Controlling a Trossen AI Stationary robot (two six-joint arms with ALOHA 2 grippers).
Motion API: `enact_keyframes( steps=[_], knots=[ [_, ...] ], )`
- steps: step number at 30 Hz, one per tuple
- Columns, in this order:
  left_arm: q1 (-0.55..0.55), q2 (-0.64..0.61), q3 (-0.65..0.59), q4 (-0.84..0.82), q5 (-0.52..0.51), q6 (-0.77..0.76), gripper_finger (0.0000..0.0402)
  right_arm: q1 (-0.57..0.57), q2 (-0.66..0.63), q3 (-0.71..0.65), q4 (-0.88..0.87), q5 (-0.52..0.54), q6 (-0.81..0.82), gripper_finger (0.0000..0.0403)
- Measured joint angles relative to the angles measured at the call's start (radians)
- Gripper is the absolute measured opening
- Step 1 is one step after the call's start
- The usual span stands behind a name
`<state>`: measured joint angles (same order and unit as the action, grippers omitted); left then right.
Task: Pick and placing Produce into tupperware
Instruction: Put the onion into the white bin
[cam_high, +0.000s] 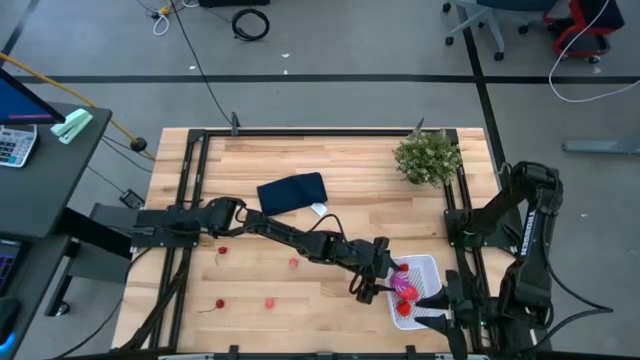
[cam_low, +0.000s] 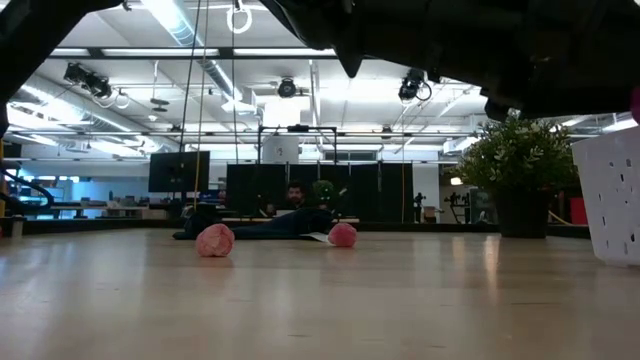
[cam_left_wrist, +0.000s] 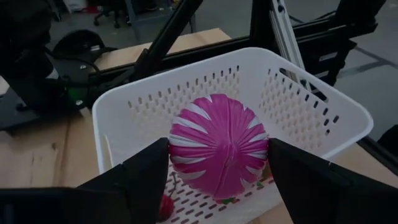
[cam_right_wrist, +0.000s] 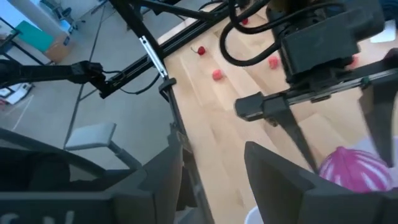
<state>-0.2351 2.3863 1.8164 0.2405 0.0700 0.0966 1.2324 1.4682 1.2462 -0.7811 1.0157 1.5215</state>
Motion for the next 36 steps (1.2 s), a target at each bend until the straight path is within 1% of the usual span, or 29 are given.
enact_keyframes(
  steps=[4, 15, 18, 22, 24, 30, 36],
  knots=[
    [0.003, 0.000, 0.000, 0.000, 0.000, 0.028, 0.0272, 0.000, 0.013, 0.000, 0.018, 0.000, 0.000, 0.0183],
    [0.021, 0.000, 0.000, 0.002, 0.000, 0.020, 0.0273, 0.000, 0.027, 0.000, 0.056, 0.000, -0.003, 0.0183],
    [0.032, 0.000, -0.001, 0.020, 0.025, 0.017, 0.0273, 0.000, 0.027, 0.000, 0.056, 0.000, -0.004, 0.0183],
    [0.037, -0.001, -0.002, 0.078, 0.031, -0.099, 0.0273, 0.000, 0.027, 0.000, 0.055, -0.004, -0.010, 0.0183],
    [0.037, -0.002, -0.002, 0.091, 0.032, -0.117, 0.0272, 0.000, 0.027, 0.000, 0.055, -0.013, -0.032, 0.0183],
    [0.036, -0.002, -0.002, 0.134, 0.033, -0.079, 0.0269, 0.000, 0.023, 0.000, 0.053, -0.046, -0.088, 0.0183],
    [0.037, 0.002, -0.001, 0.092, 0.032, -0.028, 0.0271, 0.000, 0.017, 0.000, 0.052, -0.047, -0.109, 0.0183]
  ],
)
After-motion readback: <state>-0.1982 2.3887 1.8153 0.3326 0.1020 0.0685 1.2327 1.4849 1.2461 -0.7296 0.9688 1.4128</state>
